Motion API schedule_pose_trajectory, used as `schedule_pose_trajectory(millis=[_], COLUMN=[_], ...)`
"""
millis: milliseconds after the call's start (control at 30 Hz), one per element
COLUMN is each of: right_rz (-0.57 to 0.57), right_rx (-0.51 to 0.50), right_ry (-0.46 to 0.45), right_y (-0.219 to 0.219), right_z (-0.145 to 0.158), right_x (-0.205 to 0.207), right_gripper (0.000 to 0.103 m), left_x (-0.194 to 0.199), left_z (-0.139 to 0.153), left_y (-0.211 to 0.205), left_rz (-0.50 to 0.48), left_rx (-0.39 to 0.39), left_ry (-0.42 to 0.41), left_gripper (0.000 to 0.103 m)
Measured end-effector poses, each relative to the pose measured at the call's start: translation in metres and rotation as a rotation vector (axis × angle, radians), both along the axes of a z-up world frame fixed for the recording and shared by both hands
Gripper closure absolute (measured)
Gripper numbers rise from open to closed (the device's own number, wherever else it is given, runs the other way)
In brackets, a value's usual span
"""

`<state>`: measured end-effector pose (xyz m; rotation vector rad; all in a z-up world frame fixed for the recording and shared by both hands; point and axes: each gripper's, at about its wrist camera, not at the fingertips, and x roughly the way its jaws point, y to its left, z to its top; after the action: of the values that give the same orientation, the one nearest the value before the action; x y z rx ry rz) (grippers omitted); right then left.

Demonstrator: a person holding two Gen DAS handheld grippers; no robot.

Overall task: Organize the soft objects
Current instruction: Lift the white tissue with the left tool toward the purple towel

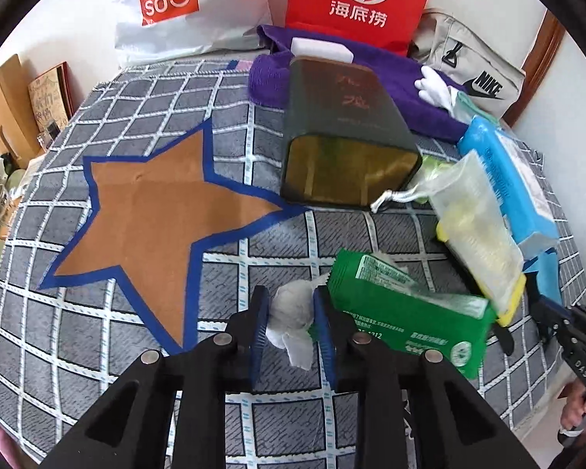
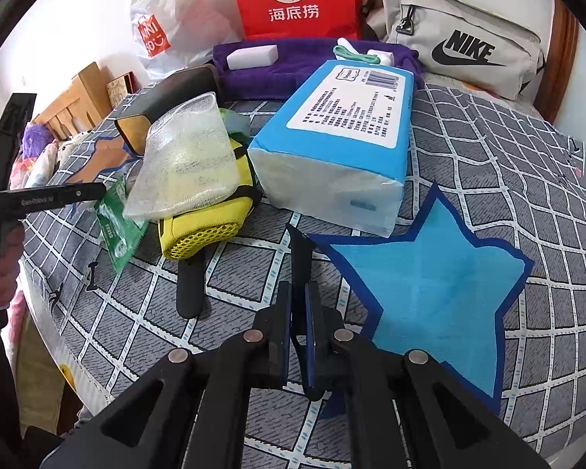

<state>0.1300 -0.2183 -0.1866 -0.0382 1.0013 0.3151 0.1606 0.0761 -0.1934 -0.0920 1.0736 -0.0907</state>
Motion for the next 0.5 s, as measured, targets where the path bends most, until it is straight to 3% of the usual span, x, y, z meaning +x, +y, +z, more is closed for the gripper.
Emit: schedule_pose_trajectory(millis=[133, 233, 367, 500], right_rz=[-0.001, -0.005, -0.006, -0.010], right_rx=[0.003, 0.008, 0.016, 0.030], right_ry=[-0.001, -0.004, -0.009, -0.025], right_y=[0.000, -0.001, -0.004, -0.006], right_z=[0.000, 0.001, 0.004, 0.012], right_x=[-0.002, -0.003, -0.004, -0.006], right_gripper=[0.096, 0.096, 0.096, 0.096], left_x=[-0.003, -0.008, -0.012, -0.018], left_z=[0.004, 0.019, 0.040, 0.060], left_y=[-0.002, 0.009, 0.022, 0.027], left_rz=[0.002, 0.030, 0.061, 0.053], left_rx=[0.013, -0.067, -0.086, -0.155], left_ry=[-0.014, -0.052, -0.087, -0.122], left_gripper=[0.082, 0.082, 0.082, 0.082])
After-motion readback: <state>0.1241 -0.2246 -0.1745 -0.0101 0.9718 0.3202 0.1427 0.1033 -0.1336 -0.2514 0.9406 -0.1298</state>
